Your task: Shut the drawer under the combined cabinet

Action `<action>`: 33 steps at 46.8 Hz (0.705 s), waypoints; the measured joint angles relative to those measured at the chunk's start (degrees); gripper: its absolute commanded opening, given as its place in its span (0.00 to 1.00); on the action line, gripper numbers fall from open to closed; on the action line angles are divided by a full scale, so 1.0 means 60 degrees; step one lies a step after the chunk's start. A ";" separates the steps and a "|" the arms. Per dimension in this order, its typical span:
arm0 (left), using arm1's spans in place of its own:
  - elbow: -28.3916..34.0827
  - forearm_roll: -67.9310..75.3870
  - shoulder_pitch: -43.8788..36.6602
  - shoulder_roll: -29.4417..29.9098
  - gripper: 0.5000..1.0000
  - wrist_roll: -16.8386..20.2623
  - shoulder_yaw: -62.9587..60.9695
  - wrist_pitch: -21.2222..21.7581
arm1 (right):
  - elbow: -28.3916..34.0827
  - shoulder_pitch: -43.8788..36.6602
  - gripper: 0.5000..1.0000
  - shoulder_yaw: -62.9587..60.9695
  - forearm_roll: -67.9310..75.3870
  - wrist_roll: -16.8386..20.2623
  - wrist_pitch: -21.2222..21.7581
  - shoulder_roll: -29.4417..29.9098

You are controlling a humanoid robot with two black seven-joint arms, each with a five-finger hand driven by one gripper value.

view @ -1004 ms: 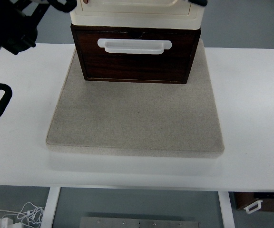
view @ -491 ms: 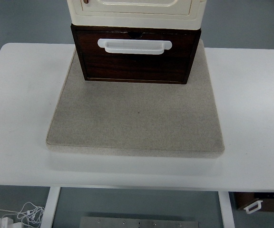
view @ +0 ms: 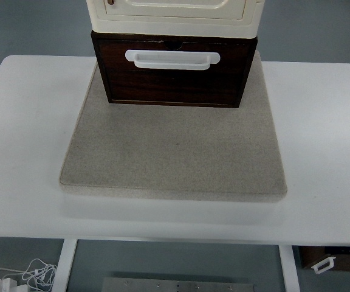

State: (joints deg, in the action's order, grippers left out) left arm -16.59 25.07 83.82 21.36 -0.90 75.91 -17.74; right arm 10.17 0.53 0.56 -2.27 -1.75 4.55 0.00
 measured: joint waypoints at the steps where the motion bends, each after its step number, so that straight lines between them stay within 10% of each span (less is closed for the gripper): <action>1: 0.0095 -0.0111 -0.0044 0.0000 1.00 -0.0075 0.0000 0.0011 | 0.0001 0.0004 0.90 0.0005 -0.0006 0.0000 0.0002 0.0000; 11: 0.0450 -0.1327 -0.0743 -0.0089 1.00 -0.0879 0.0002 0.0487 | 0.0005 0.0001 0.90 0.0002 -0.0018 -0.0001 0.0019 0.0000; 33: 0.0443 -0.2767 -0.2509 -0.0861 1.00 -0.0637 0.0006 0.1329 | 0.0003 0.0030 0.90 0.0010 0.0029 0.0000 0.0003 0.0000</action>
State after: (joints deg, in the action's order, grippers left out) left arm -13.93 8.47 68.76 16.20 -4.72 75.95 -9.77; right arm 10.19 0.71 0.62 -2.10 -1.75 4.57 0.00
